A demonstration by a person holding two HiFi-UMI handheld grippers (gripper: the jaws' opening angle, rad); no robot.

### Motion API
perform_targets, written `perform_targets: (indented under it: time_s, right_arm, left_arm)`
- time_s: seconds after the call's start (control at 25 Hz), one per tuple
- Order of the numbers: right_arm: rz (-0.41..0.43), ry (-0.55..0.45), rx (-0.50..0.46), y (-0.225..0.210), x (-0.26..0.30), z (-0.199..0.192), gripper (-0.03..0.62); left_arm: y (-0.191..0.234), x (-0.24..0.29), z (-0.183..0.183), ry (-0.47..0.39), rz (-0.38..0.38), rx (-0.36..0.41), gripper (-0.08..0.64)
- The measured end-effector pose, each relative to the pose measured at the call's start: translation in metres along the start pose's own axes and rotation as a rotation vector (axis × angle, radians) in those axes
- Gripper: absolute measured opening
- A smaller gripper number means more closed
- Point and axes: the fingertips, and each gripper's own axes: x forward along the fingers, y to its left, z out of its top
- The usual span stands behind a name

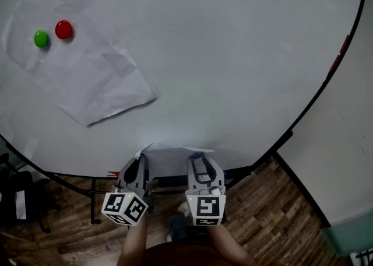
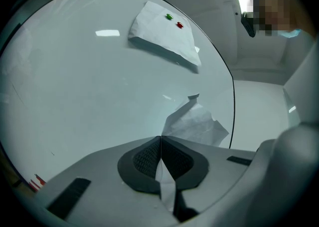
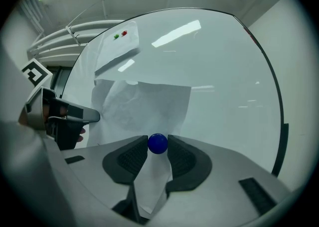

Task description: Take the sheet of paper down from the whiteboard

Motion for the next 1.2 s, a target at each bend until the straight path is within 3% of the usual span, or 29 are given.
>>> perform_targets:
  time_s: [1.2]
  right_arm:
    - [-0.022, 0.022, -0.001, -0.016, -0.005, -0.005, 0.138]
  left_arm:
    - [0.030, -0.019, 0.016, -0.032, 0.080, -0.081, 0.025]
